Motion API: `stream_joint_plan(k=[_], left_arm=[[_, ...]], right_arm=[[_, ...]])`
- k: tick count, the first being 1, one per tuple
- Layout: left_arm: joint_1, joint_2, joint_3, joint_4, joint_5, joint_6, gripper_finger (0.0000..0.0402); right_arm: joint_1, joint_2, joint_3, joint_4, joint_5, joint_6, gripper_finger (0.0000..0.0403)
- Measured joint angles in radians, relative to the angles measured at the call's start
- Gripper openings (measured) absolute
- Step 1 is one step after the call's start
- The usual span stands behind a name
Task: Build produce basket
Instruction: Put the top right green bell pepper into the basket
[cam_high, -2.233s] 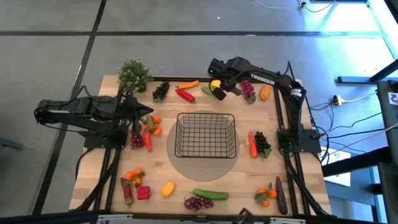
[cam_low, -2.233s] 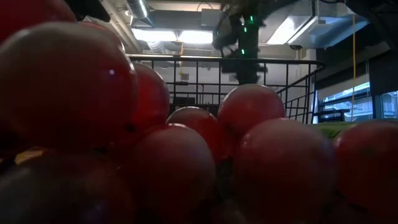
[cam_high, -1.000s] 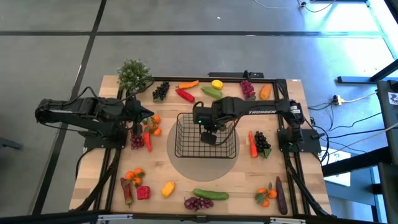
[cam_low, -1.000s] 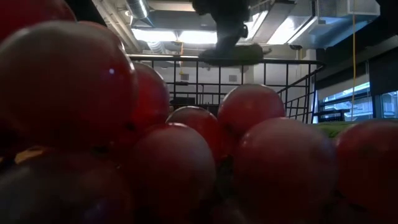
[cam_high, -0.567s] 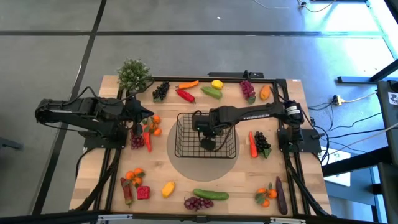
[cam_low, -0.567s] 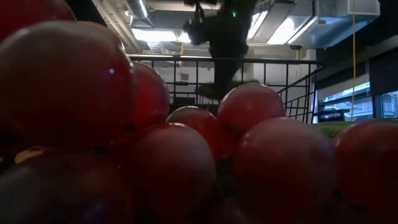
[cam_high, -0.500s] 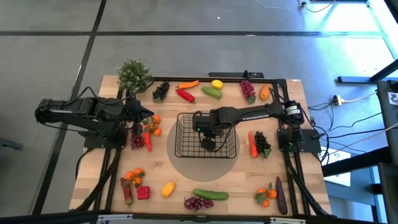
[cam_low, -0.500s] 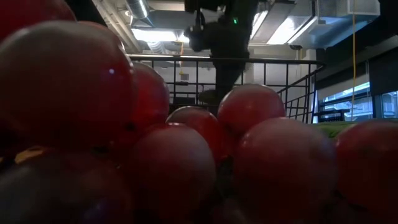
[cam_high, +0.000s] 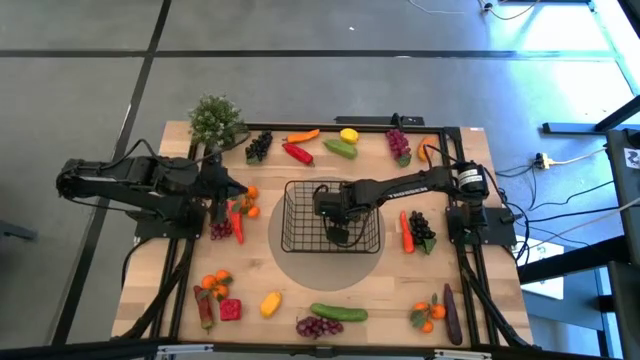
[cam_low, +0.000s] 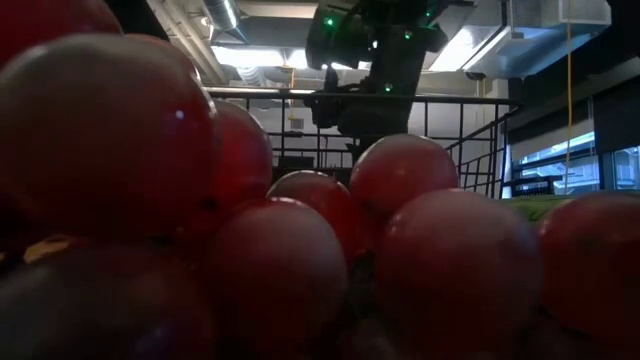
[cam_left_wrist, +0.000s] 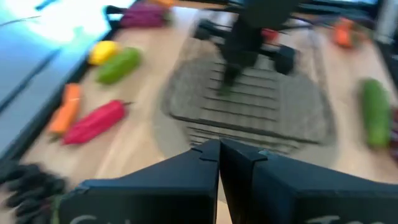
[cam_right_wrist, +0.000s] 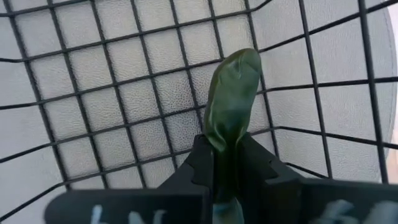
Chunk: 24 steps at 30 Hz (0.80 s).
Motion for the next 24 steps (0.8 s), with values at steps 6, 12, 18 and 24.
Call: stream_joint_plan(k=[6,12,18,24], left_arm=[[0.000,0.000,0.000,0.000,0.085,0.027,0.0000],[0.001,0.000,0.000,0.000,0.086,0.027,0.0000],[0.001,0.000,0.000,0.000,0.086,0.026,0.0000],[0.001,0.000,0.000,0.000,0.086,0.025,0.0000]], right_arm=[[-0.007,0.000,0.000,0.003,0.004,0.003,0.0033],[-0.011,0.000,0.000,0.015,-0.011,0.007,0.0080],[-0.011,0.000,0.000,0.047,-0.013,0.052,0.0089],[-0.011,0.000,0.000,0.054,-0.013,0.057,0.0086]])
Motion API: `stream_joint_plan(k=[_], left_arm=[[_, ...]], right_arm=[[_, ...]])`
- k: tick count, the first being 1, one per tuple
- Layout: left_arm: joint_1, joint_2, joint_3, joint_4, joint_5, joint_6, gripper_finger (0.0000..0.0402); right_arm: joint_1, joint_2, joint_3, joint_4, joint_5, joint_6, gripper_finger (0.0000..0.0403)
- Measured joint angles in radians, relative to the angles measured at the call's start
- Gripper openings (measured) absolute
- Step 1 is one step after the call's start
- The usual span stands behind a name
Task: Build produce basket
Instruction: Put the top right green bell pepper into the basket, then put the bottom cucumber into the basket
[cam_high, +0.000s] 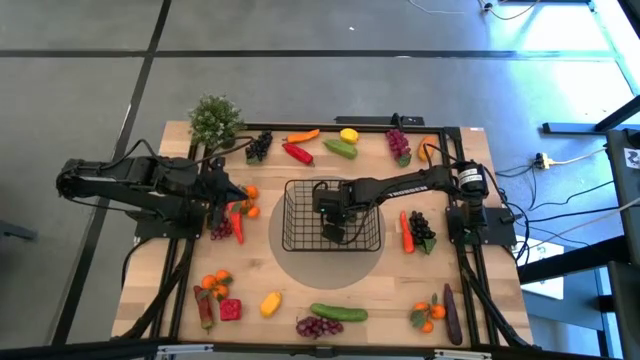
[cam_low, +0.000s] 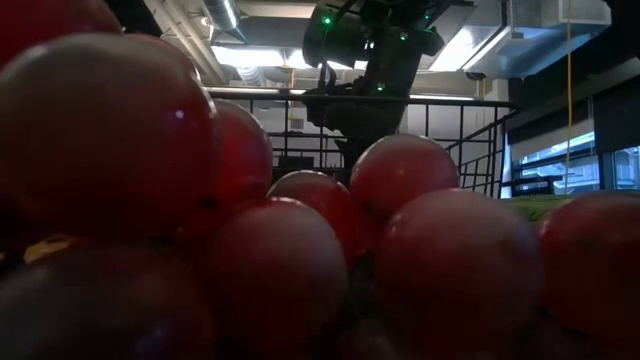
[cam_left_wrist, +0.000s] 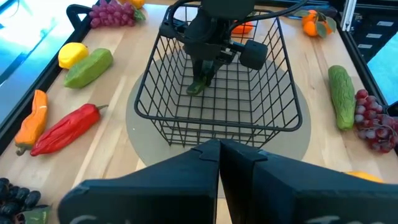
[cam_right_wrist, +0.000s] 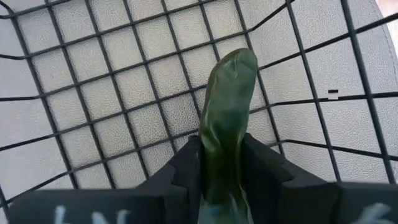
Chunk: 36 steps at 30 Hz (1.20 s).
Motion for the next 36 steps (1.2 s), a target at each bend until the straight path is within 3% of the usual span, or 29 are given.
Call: stream_joint_plan(k=[8,22,29,36], left_arm=[[0.000,0.000,0.000,0.000,0.000,0.000,0.0000],[0.000,0.000,0.000,0.000,0.000,0.006,0.0000],[0.000,0.000,0.000,0.000,0.000,0.006,0.0000],[0.000,0.000,0.000,0.000,0.000,0.005,0.0000]], right_arm=[[0.000,0.000,0.000,0.016,0.000,-0.002,0.0073],[0.000,0.000,0.005,0.023,-0.007,0.009,0.0163],[0.001,-0.002,0.079,0.096,-0.316,-0.084,0.0155],[-0.020,0.029,0.079,0.082,-0.315,-0.049,0.0150]])
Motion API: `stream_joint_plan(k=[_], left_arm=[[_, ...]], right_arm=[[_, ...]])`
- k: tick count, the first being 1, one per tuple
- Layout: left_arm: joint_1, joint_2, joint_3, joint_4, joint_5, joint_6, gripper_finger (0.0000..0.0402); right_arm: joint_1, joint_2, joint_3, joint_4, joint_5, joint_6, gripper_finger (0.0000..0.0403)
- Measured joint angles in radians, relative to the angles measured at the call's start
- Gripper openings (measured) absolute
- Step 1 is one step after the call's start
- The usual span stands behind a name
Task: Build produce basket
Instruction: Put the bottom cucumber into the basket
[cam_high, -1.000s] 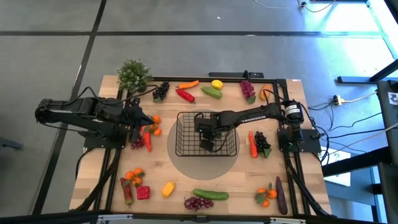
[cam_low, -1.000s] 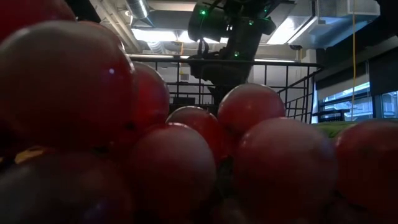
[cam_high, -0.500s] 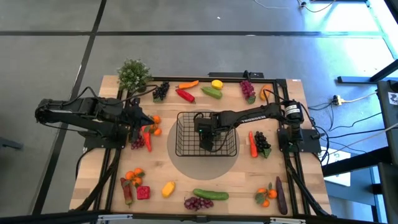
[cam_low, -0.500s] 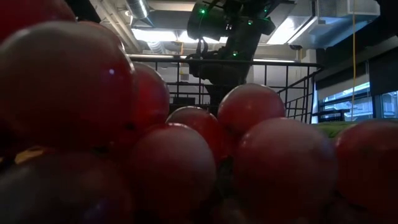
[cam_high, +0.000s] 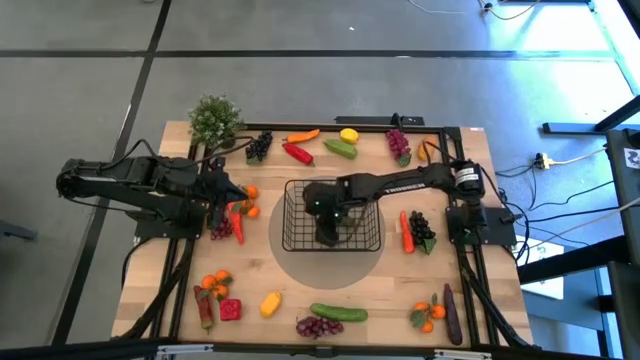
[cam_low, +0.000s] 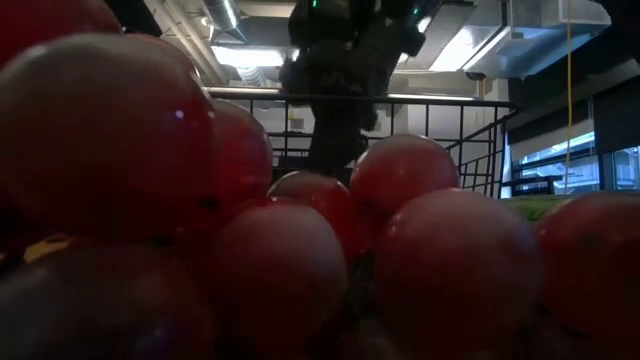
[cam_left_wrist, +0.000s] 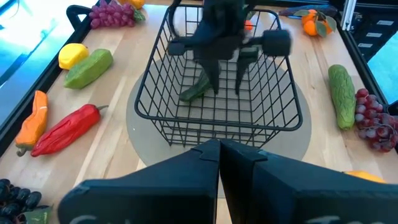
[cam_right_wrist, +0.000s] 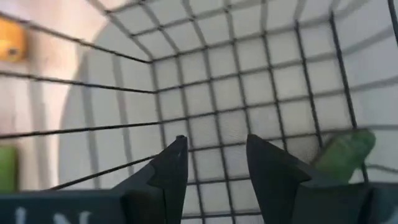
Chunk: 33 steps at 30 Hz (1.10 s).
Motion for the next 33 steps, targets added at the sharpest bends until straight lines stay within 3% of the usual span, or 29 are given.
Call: stream_joint_plan(k=[10,19,33], left_arm=[[0.000,0.000,0.000,0.000,0.000,0.000,0.0000],[0.000,0.000,0.000,0.000,-0.018,-0.002,0.0000],[0.000,0.000,0.000,0.000,-0.026,-0.008,0.0000]], right_arm=[[-0.032,0.072,0.000,-0.085,-0.025,0.077,0.0149],[-0.029,0.063,-0.001,-0.172,0.149,0.104,0.0149],[-0.010,0.063,-0.001,-0.185,0.253,0.052,0.0149]])
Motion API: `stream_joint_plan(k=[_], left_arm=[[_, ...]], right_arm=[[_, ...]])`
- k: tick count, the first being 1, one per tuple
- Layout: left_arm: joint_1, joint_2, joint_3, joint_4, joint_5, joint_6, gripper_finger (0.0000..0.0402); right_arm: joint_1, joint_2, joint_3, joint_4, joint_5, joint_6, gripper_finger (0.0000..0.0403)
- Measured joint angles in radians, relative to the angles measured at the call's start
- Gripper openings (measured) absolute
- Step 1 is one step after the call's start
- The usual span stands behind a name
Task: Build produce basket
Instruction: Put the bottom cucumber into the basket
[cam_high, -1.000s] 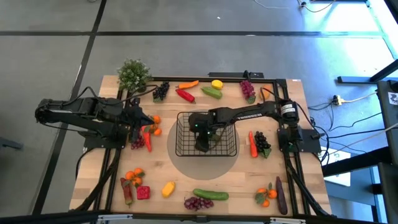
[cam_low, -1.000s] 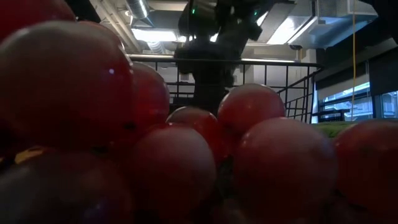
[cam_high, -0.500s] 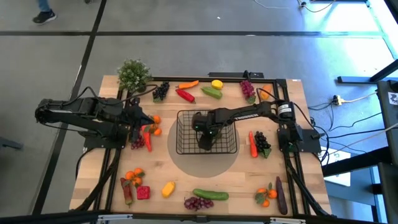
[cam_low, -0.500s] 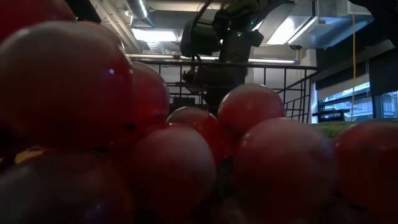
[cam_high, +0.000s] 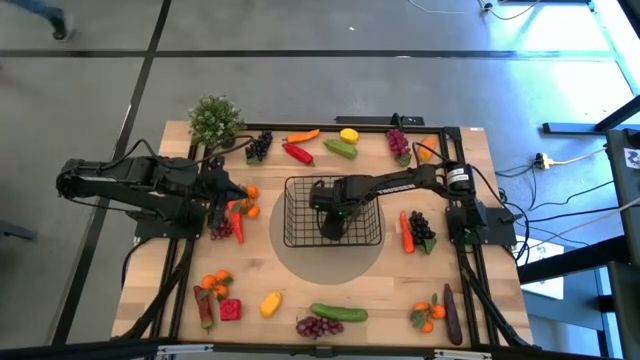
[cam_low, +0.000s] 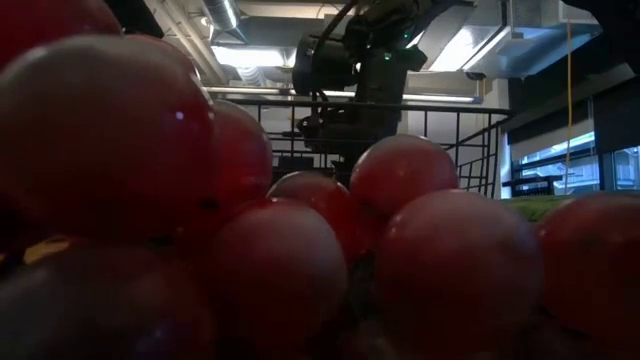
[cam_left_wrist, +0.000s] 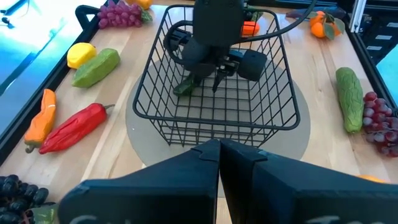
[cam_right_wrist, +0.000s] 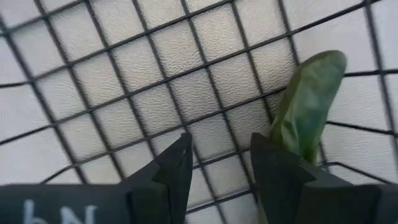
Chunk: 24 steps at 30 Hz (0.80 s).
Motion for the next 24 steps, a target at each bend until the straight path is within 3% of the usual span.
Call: stream_joint_plan(k=[9,15,24], left_arm=[[0.000,0.000,0.000,0.000,-0.001,-0.002,0.0000],[0.000,0.000,0.000,0.000,-0.001,-0.046,0.0000],[0.000,0.000,0.000,0.000,-0.002,-0.200,0.0000]], right_arm=[[0.047,0.000,0.031,-0.022,0.053,-0.011,0.0149],[0.072,0.000,0.173,-0.122,0.111,-0.038,0.0149],[0.073,-0.001,0.416,-0.300,0.116,-0.148,0.0149]])
